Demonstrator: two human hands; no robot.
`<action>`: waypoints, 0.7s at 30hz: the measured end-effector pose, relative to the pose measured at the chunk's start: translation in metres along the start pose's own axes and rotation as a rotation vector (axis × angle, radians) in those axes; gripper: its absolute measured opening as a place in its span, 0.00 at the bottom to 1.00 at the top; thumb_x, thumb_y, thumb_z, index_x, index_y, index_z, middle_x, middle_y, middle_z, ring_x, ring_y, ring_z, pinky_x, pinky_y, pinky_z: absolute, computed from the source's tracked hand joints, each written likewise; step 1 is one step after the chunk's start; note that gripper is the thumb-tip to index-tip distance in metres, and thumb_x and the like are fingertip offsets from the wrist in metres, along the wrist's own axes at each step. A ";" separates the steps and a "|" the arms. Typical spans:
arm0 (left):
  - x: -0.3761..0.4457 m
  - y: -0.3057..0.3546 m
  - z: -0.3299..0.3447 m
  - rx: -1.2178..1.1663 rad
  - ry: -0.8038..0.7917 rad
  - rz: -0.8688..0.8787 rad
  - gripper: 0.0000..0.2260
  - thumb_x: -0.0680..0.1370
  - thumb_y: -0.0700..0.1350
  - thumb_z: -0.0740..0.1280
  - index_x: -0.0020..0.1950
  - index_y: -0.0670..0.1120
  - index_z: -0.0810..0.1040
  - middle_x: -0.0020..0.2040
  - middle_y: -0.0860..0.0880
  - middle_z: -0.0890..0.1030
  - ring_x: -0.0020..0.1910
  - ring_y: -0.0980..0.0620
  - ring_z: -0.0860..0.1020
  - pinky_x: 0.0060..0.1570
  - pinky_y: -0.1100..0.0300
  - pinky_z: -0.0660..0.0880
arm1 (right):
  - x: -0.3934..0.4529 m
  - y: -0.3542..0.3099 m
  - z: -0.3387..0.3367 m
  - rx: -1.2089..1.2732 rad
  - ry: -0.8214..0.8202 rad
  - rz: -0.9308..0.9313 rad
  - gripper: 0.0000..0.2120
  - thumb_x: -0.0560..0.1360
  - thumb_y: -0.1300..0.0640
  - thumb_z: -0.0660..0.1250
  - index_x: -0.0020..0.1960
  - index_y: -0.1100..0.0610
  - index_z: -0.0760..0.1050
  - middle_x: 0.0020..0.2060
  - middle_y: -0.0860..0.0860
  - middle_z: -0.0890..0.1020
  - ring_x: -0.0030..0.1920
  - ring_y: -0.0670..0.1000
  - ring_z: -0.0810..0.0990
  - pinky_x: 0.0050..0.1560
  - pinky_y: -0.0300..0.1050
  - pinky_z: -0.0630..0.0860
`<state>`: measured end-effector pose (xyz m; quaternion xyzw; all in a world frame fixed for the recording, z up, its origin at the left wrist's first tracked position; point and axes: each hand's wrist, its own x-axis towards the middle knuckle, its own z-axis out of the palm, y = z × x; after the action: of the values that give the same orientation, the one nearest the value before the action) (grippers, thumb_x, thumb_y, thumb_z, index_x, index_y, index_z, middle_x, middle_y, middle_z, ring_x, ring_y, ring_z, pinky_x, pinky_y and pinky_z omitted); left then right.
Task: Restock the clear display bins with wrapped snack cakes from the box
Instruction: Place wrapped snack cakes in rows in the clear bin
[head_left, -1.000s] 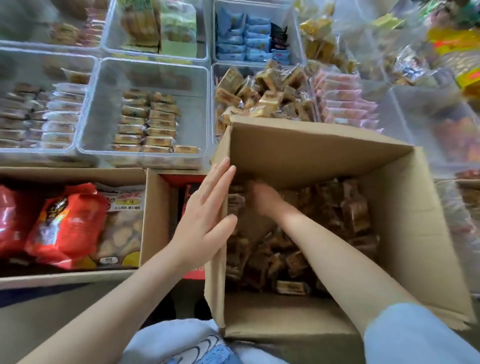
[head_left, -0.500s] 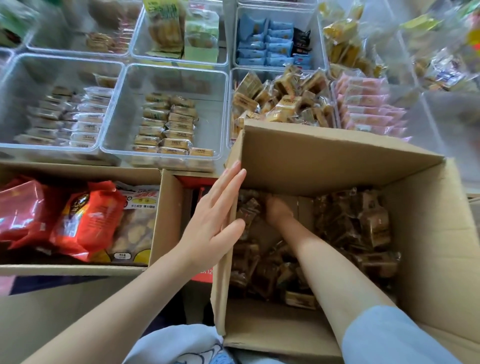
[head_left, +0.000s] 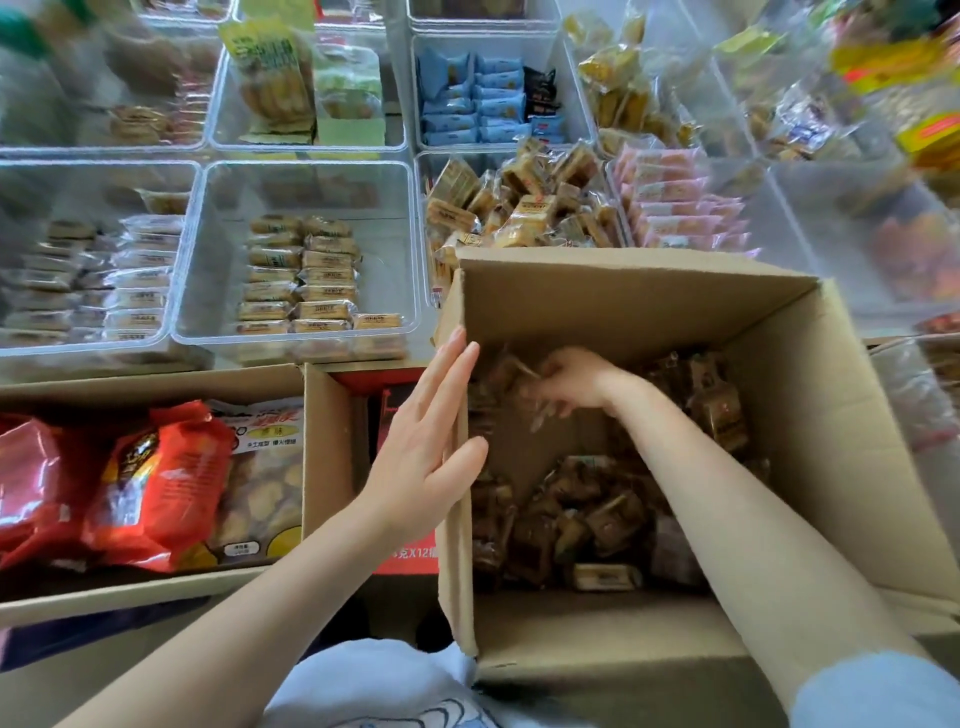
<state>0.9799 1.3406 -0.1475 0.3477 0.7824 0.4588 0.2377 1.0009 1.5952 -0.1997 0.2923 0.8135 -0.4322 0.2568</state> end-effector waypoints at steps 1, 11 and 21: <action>0.000 0.000 -0.001 -0.003 -0.010 0.005 0.34 0.78 0.47 0.60 0.82 0.59 0.50 0.80 0.67 0.45 0.79 0.65 0.46 0.77 0.49 0.52 | -0.022 -0.007 -0.011 0.098 -0.003 -0.033 0.12 0.77 0.51 0.71 0.55 0.58 0.80 0.45 0.55 0.86 0.42 0.51 0.84 0.39 0.42 0.81; 0.017 0.005 -0.105 -0.539 -0.012 0.042 0.37 0.72 0.58 0.75 0.78 0.63 0.62 0.75 0.58 0.68 0.66 0.57 0.77 0.60 0.56 0.78 | -0.130 -0.120 0.008 0.855 -0.171 -0.369 0.16 0.81 0.51 0.59 0.56 0.61 0.80 0.45 0.59 0.78 0.35 0.51 0.72 0.32 0.42 0.69; -0.009 -0.097 -0.267 -0.651 0.066 -0.144 0.23 0.67 0.43 0.77 0.61 0.56 0.83 0.60 0.51 0.84 0.51 0.55 0.82 0.50 0.64 0.78 | -0.041 -0.266 0.140 0.848 -0.181 -0.174 0.14 0.83 0.53 0.59 0.56 0.61 0.78 0.40 0.57 0.77 0.37 0.52 0.74 0.38 0.47 0.71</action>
<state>0.7692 1.1536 -0.1080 0.1822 0.6247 0.6776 0.3427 0.8674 1.3447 -0.0940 0.2633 0.5598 -0.7718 0.1471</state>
